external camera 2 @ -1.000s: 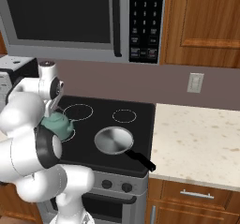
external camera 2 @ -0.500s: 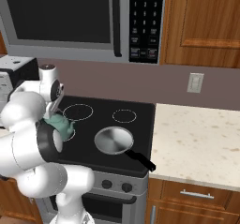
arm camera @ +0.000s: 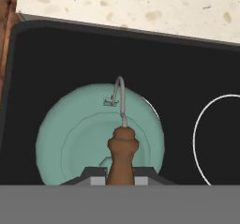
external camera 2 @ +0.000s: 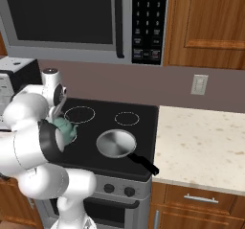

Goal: Pick the kettle from the counter and place it on a stove burner. Then turn the burner on.

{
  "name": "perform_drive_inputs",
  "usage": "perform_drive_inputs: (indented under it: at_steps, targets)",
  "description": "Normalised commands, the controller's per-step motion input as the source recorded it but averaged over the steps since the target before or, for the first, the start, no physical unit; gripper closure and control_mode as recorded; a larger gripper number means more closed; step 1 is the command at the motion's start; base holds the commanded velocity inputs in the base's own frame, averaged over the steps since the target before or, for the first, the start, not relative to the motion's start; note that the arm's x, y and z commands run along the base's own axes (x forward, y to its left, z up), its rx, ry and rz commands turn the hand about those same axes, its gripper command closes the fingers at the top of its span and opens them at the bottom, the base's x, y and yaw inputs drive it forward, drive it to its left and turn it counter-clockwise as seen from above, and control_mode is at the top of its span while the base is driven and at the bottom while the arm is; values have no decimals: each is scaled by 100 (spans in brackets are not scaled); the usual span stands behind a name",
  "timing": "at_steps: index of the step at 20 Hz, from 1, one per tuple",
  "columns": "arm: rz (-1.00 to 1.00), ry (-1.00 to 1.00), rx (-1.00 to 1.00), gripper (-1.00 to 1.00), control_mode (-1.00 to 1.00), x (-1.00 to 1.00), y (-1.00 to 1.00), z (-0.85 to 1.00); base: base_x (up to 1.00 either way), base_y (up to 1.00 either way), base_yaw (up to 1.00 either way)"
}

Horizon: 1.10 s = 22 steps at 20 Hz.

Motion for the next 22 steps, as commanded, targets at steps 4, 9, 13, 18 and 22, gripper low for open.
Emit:
perform_drive_inputs:
  at_steps: [4, 9, 13, 18, 22]
  targets:
    - [0, 0, 0, 100, -100, 36, 0, 0, 0, 0, 0]
    - [0, 0, 0, 100, -100, 30, 0, 0, 0, 0, 0]
    - [0, 0, 0, 100, -100, 23, 0, -2, 0, 0, 0]
    - [0, 0, 0, 100, -100, 13, 0, -7, 0, 0, 0]
    - [0, 0, 0, 100, -100, 11, 0, -12, 0, 0, 0]
